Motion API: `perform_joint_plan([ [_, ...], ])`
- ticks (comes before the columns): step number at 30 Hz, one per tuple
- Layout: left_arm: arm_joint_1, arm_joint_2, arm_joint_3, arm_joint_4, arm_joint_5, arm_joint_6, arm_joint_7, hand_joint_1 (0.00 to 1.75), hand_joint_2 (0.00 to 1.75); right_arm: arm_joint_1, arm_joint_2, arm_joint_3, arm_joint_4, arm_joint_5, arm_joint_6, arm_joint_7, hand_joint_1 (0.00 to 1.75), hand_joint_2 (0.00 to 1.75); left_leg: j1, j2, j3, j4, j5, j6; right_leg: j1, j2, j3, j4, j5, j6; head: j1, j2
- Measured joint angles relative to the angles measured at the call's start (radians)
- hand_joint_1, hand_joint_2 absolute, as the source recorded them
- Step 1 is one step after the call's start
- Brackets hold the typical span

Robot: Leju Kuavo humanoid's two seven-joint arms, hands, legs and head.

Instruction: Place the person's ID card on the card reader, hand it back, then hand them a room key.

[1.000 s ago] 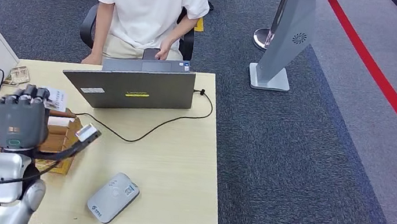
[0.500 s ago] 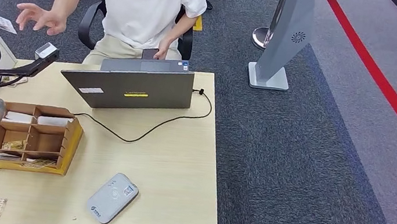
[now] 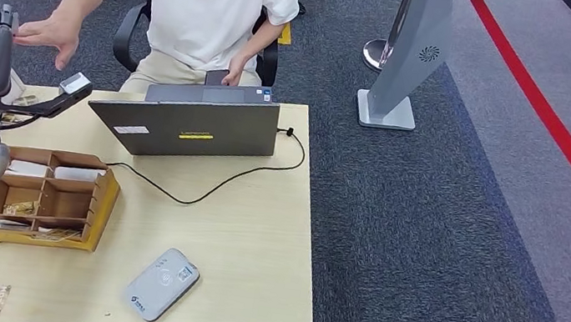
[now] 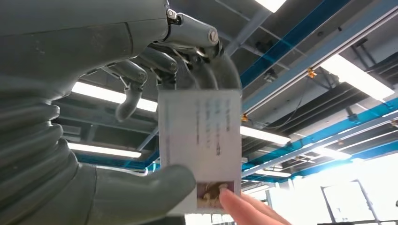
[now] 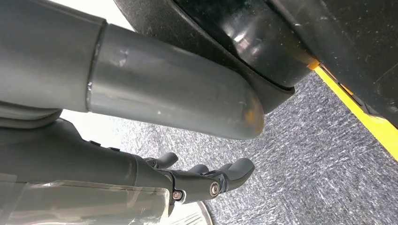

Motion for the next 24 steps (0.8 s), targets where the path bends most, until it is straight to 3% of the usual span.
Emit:
perform_joint_plan([
  [5, 0.028, -0.020, 0.013, -0.021, 0.000, 0.002, -0.024, 0.00, 1.75, 0.000, 0.000, 0.000, 0.000, -0.011, -0.009, 0.003, 0.00, 0.00, 0.000, 0.000, 0.000, 0.000, 0.000, 0.000, 0.000, 0.000, 0.000, 0.000, 0.000, 0.000, 0.000, 0.000],
  [9, 0.094, -0.043, 0.039, -0.117, 0.002, -0.010, -0.068, 0.00, 1.75, 0.003, 0.000, 0.000, 0.000, -0.031, -0.018, 0.006, 0.00, 0.00, -0.001, 0.000, 0.000, 0.000, 0.000, 0.000, 0.000, 0.000, 0.000, 0.000, 0.000, 0.000, 0.000, 0.000],
  [15, 0.343, -0.069, 0.065, -0.437, 0.001, -0.113, -0.108, 0.00, 1.75, 0.019, 0.000, -0.003, 0.000, -0.079, -0.049, 0.004, 0.00, 0.00, -0.001, 0.002, 0.000, 0.000, -0.002, 0.001, -0.001, 0.002, -0.001, -0.001, -0.001, 0.001, 0.000, 0.000],
  [19, 0.503, -0.045, 0.035, -0.623, 0.000, -0.152, -0.055, 0.00, 1.75, 0.032, -0.002, -0.010, 0.000, -0.098, -0.062, 0.006, 0.00, 0.00, -0.001, 0.002, -0.001, 0.000, -0.003, 0.001, -0.001, 0.002, -0.002, -0.001, -0.002, 0.001, 0.000, 0.000],
  [24, 0.637, -0.010, -0.050, -0.747, 0.000, -0.144, 0.020, 0.00, 1.75, 0.041, -0.004, -0.016, 0.001, -0.121, -0.068, 0.006, 0.00, 0.00, -0.001, 0.002, -0.001, -0.001, -0.003, 0.001, -0.001, 0.002, -0.001, -0.001, -0.003, 0.002, 0.000, 0.000],
])
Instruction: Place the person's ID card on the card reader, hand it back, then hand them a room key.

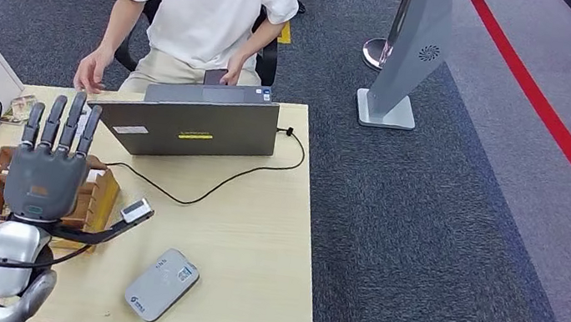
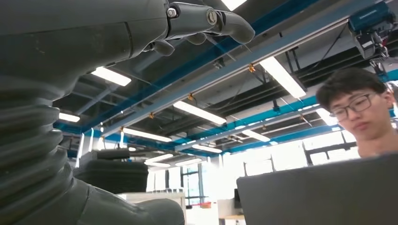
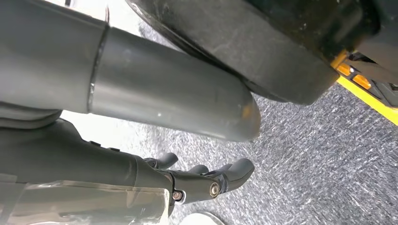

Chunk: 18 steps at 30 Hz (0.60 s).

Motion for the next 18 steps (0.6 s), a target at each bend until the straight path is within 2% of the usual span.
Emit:
perform_joint_plan([
  [3, 0.091, 0.011, -0.047, -0.048, 0.000, 0.019, 0.057, 0.00, 1.75, 0.005, 0.000, -0.005, 0.000, -0.014, -0.004, -0.001, 0.00, 0.00, 0.000, 0.000, 0.000, 0.000, 0.000, 0.000, 0.000, 0.000, 0.000, 0.000, 0.000, 0.000, 0.000, 0.000],
  [5, 0.143, 0.010, -0.061, -0.065, 0.000, 0.031, 0.067, 0.00, 1.75, 0.007, 0.000, -0.008, 0.000, -0.019, -0.009, 0.002, 0.00, 0.00, 0.000, 0.000, 0.000, 0.000, -0.001, 0.000, 0.000, 0.000, 0.000, 0.000, 0.000, 0.000, 0.000, 0.000],
  [11, 0.298, -0.040, -0.059, -0.073, 0.000, 0.044, 0.008, 0.00, 1.75, 0.013, 0.000, -0.010, 0.001, -0.032, -0.018, 0.019, 0.00, 0.00, 0.000, -0.001, -0.001, 0.000, -0.001, 0.000, 0.000, 0.000, 0.000, -0.001, -0.001, 0.001, 0.000, 0.000],
  [18, 0.379, -0.080, -0.035, -0.073, 0.001, -0.002, 0.025, 0.00, 1.75, 0.014, 0.000, -0.010, 0.001, -0.038, -0.022, 0.027, 0.00, 0.00, 0.000, -0.001, 0.000, 0.000, -0.001, 0.000, 0.000, -0.001, 0.000, -0.001, -0.001, 0.001, 0.000, 0.000],
])
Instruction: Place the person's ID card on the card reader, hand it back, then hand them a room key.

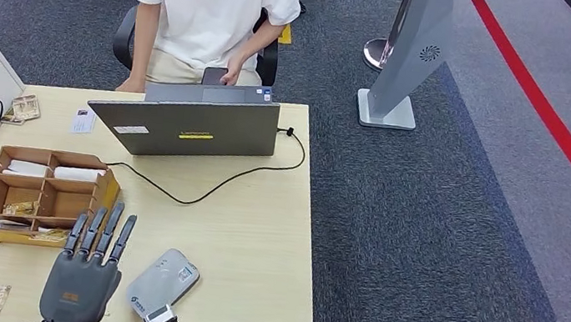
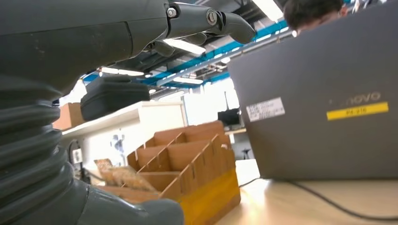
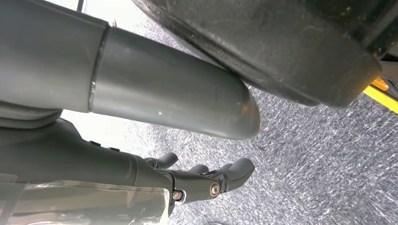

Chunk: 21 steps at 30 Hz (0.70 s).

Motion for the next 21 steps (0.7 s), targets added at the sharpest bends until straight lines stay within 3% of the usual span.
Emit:
perform_joint_plan([
  [21, 0.078, -0.046, 0.180, 0.000, 0.002, -0.029, 0.047, 0.00, 1.75, 0.001, 0.000, 0.000, 0.000, -0.008, -0.010, 0.011, 0.00, 0.00, 0.000, 0.000, 0.000, 0.000, 0.000, 0.000, 0.000, 0.000, 0.000, 0.000, 0.000, 0.000, 0.000, 0.000],
])
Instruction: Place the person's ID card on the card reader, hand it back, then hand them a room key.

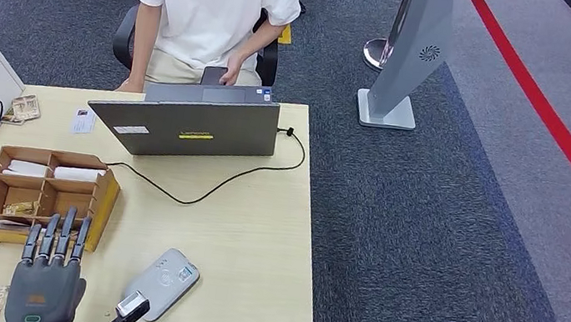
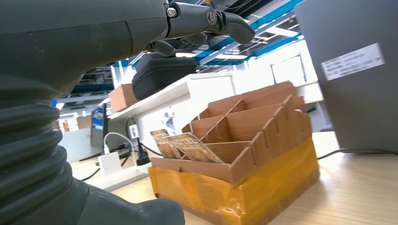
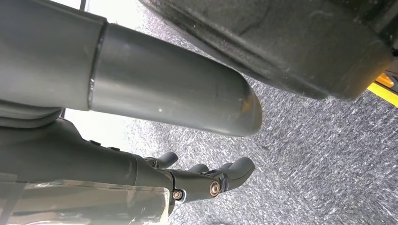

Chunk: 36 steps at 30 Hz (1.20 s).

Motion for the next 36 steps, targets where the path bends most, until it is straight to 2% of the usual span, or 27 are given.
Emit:
perform_joint_plan([
  [19, 0.009, -0.051, 0.212, 0.011, 0.000, -0.004, -0.042, 0.00, 1.75, -0.001, 0.000, 0.011, 0.000, 0.003, 0.013, 0.010, 0.00, 0.00, 0.000, 0.000, 0.000, 0.000, 0.000, 0.000, 0.000, 0.000, 0.000, 0.000, 0.000, 0.000, 0.000, 0.000],
  [36, -0.098, -0.102, 0.240, 0.152, -0.003, 0.014, -0.079, 0.00, 1.75, -0.003, 0.000, 0.025, 0.000, 0.046, 0.021, 0.014, 0.00, 0.00, 0.000, -0.001, 0.000, 0.000, 0.000, 0.000, 0.000, -0.001, 0.000, 0.000, 0.000, 0.000, 0.000, 0.000],
])
